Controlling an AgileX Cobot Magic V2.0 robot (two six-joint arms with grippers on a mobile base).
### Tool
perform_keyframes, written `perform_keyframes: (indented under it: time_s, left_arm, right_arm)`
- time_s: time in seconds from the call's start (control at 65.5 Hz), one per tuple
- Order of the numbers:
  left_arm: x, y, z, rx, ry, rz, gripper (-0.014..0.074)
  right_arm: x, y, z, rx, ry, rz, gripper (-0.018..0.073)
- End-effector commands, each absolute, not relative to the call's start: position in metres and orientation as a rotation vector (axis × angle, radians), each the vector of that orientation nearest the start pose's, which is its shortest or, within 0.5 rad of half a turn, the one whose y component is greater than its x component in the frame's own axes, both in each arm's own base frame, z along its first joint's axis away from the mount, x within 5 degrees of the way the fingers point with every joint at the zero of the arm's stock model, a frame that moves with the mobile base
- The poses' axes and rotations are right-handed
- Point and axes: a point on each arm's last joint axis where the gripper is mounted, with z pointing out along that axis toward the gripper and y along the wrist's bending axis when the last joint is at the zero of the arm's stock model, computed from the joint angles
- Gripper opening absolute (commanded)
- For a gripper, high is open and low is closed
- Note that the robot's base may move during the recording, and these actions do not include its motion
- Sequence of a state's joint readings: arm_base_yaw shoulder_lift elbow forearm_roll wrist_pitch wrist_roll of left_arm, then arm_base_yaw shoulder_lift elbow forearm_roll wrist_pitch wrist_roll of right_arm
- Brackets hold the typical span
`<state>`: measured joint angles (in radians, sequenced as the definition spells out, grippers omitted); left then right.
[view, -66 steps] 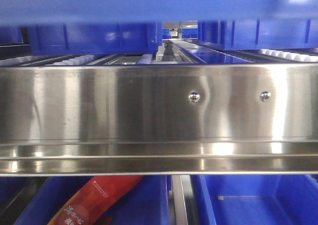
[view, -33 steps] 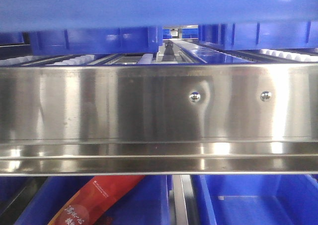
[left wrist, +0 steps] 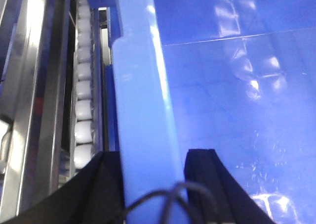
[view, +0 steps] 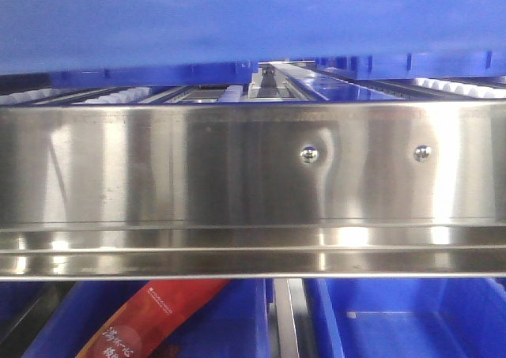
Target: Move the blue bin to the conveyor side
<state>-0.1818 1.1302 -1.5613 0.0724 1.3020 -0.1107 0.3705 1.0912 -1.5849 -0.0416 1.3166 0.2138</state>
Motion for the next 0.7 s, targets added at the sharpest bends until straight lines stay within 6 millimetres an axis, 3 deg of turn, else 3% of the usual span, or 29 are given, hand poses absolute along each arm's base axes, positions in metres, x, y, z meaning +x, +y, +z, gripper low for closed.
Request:
perform_keyframes:
  time_s: [0.0, 0.351, 0.687]
  left_arm:
    - [0.186, -0.04, 0.494, 0.11, 2.225, -0.168, -0.002]
    - [0.2, -0.058, 0.495, 0.183, 2.232, -0.15, -0.002]
    - [0.2, -0.058, 0.495, 0.182, 2.232, -0.15, -0.002]
  right_arm:
    - [0.155, 0.059, 0.499, -0.194, 2.187, 0.296, -0.0079]
    - [0.155, 0.059, 0.499, -0.193, 2.186, 0.292, -0.0079]
    - [0.155, 0.059, 0.499, -0.193, 2.186, 0.292, -0.0079]
